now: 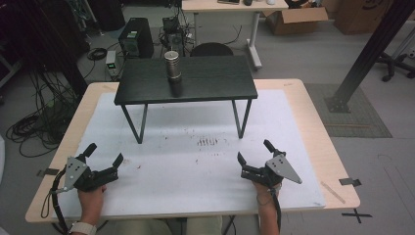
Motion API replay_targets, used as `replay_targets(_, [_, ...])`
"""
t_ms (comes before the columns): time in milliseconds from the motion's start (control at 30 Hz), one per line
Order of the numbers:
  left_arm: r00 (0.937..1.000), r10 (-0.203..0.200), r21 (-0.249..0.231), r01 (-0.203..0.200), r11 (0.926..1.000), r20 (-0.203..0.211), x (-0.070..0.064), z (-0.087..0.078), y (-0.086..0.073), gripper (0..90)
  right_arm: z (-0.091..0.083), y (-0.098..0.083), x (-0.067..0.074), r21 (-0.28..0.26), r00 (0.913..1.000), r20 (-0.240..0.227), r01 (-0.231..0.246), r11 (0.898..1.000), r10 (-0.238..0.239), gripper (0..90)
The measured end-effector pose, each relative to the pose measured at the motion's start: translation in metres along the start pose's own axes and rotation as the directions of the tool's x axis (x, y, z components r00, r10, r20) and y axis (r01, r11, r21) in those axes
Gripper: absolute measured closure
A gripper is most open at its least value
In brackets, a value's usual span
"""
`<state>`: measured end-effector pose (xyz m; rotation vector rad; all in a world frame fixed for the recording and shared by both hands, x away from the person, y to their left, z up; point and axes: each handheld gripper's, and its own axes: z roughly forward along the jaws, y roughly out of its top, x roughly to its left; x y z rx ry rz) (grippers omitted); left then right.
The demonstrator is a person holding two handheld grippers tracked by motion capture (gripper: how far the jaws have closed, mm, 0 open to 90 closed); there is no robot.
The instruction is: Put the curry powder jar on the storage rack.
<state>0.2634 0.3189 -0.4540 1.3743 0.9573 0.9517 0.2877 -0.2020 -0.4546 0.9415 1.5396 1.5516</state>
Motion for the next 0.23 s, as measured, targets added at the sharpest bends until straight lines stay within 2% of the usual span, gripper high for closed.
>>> replay_targets(233, [1.0,0.0,0.0,0.0,1.0,0.0,0.0001,0.0,0.0,0.2,-0.0002,-0.0001,-0.0001,-0.003,1.0,0.0,0.0,1.0,0.0,0.0])
